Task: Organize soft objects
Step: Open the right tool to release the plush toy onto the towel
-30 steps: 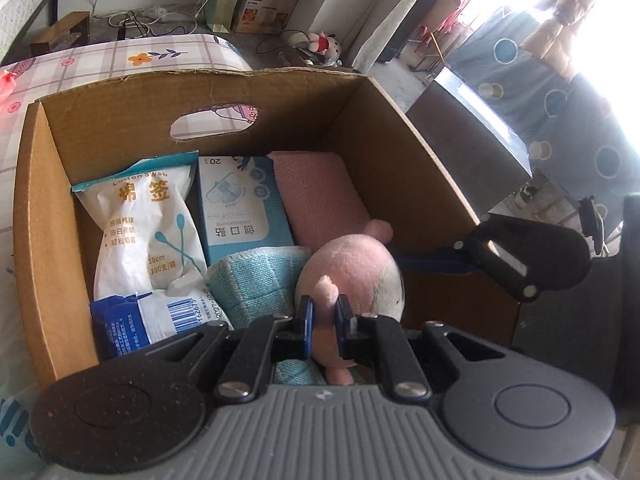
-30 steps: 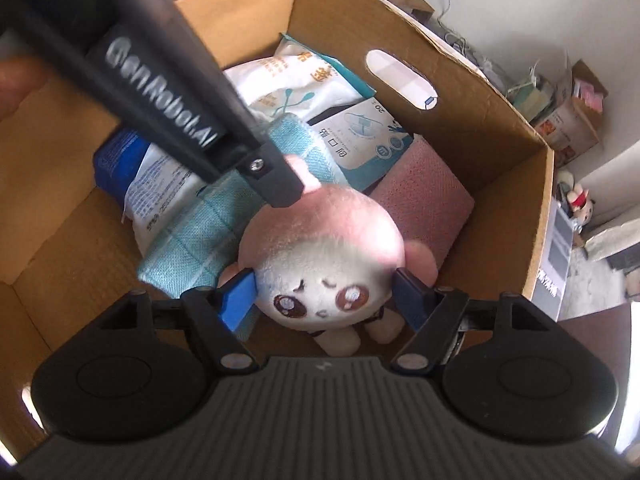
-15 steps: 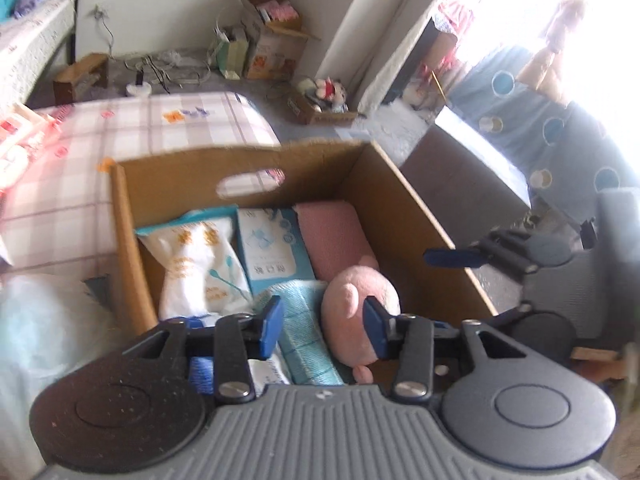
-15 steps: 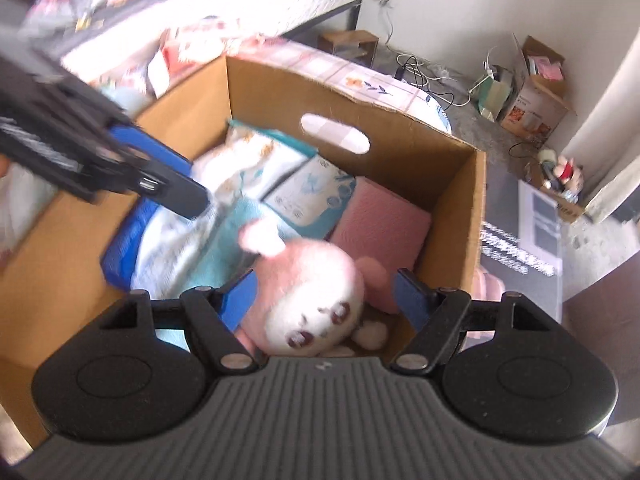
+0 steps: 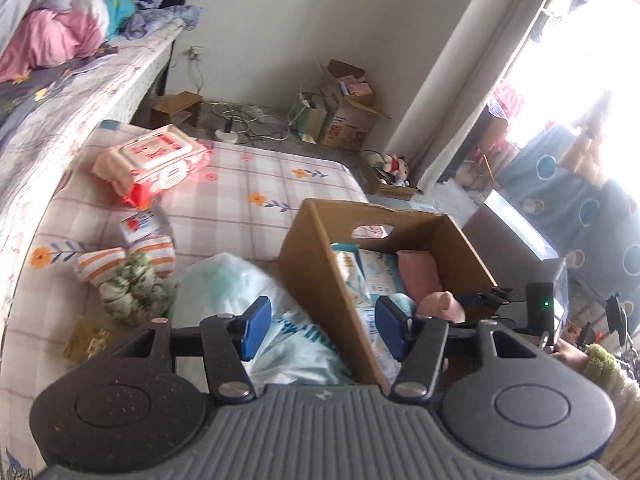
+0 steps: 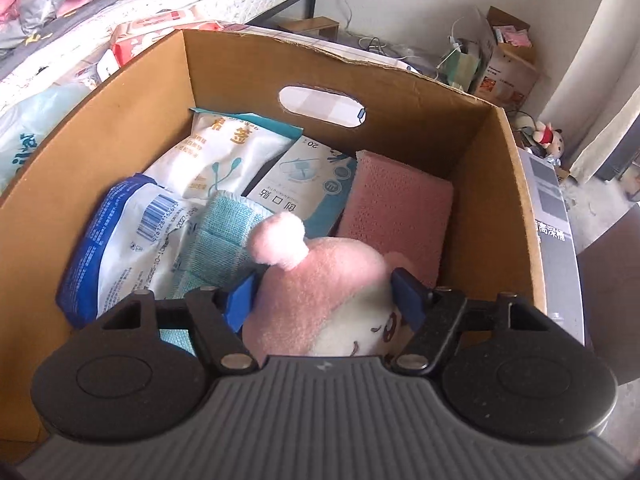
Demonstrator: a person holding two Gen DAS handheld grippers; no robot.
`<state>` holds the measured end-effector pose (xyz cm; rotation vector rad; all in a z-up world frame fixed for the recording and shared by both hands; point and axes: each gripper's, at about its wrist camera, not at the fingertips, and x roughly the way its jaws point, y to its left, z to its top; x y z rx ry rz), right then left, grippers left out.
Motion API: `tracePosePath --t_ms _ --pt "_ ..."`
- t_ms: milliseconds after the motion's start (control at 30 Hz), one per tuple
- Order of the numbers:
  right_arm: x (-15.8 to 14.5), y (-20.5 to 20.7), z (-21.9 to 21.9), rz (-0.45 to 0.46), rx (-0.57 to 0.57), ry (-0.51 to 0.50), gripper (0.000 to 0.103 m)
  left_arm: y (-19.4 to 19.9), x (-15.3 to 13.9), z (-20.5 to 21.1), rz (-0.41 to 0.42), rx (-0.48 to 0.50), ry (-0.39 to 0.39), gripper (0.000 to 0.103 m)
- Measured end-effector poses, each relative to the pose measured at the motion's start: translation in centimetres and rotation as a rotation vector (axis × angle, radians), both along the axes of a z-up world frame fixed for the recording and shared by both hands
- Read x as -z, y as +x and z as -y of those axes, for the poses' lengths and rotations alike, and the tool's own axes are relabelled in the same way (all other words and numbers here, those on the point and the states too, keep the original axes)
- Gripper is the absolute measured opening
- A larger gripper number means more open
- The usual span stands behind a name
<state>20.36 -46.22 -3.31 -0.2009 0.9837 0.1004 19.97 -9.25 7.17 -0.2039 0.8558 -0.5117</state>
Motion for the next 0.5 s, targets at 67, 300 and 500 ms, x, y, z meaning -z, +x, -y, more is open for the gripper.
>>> tracePosePath --t_ms 67,300,500 --pt "-0.3 -0.3 0.1 -0.012 -0.041 -0.027 0.068 -0.6 0.6 -2.4 -0.015 -0.044 -0.011 0.059" --pt "-1.5 -0.8 -0.2 -0.109 -0.190 -0.097 0.068 -2.5 2.2 -8.7 -0.013 -0.164 -0.014 0.059" --pt "0.1 -1.9 -1.6 -0.088 -0.195 -0.141 0.075 -4.1 3.4 -11.4 -0.003 -0.208 0.010 0.062"
